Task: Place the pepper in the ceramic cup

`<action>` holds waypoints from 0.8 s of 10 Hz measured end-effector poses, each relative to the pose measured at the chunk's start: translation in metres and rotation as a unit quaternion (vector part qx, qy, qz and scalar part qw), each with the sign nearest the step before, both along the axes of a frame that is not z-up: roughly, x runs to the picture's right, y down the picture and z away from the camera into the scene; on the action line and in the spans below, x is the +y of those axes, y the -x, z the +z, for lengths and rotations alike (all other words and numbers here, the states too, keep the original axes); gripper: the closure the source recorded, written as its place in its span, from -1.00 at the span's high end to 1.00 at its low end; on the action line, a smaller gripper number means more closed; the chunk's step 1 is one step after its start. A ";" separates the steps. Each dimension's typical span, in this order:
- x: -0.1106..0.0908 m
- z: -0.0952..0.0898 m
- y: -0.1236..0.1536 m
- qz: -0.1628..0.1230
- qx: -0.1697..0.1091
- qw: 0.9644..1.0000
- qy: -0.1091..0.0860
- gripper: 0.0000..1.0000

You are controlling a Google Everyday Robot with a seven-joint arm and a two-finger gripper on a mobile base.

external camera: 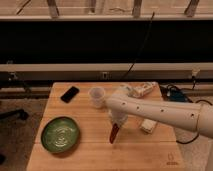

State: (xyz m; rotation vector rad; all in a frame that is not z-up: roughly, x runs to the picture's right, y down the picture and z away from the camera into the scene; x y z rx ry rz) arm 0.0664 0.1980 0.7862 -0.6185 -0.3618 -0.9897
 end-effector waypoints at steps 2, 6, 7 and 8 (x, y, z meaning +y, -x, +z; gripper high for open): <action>-0.017 0.001 -0.001 0.005 0.002 1.000 -0.003 -1.00; -0.039 0.004 -0.001 0.011 0.005 1.000 -0.011 -1.00; -0.047 0.005 0.000 0.013 0.006 1.000 -0.013 -1.00; -0.058 0.007 0.001 0.013 0.006 1.000 -0.016 -1.00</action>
